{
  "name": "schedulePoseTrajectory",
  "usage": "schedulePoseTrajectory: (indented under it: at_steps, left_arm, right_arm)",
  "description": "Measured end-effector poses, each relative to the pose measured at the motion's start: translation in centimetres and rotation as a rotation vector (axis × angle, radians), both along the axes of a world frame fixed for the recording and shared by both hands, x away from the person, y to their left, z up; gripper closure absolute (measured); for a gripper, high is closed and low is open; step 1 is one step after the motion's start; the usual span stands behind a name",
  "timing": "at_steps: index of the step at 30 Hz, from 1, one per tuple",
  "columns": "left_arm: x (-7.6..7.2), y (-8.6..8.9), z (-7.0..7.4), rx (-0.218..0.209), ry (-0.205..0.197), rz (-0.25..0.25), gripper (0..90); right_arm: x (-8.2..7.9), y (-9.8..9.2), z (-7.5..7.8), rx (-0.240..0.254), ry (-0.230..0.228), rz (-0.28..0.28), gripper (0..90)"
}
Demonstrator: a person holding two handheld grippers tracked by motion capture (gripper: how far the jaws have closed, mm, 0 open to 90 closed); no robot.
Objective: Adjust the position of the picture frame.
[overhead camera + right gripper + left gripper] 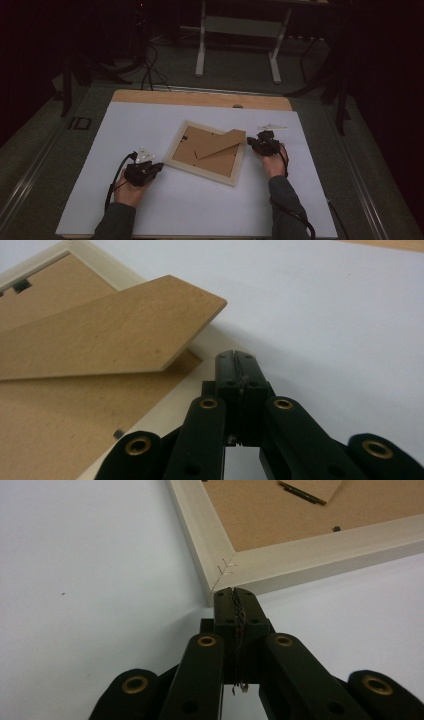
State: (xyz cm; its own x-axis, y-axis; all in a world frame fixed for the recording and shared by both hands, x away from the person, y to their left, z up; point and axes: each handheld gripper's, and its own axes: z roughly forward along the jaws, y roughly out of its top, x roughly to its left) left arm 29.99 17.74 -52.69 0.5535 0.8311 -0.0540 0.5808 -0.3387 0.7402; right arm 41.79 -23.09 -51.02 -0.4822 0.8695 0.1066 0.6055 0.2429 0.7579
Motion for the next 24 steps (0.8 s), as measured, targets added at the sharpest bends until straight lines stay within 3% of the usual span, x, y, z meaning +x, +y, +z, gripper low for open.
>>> schedulePoseTrajectory:
  at_steps: [9,18,24]
  left_arm:
    - [-0.2,-0.2,0.0,0.008,-0.01,-0.018,90.0]
    - [-0.2,-0.4,-0.2,0.034,-0.011,0.017,90.0]
    - [-0.1,0.1,0.0,-0.003,-0.005,0.032,90.0]
  right_arm:
    - [1.4,0.0,-0.6,0.03,0.022,-0.056,89.9]
    - [2.4,0.1,-0.7,0.046,0.016,-0.092,89.9]
    - [3.1,0.4,-0.9,0.026,0.033,-0.1,90.0]
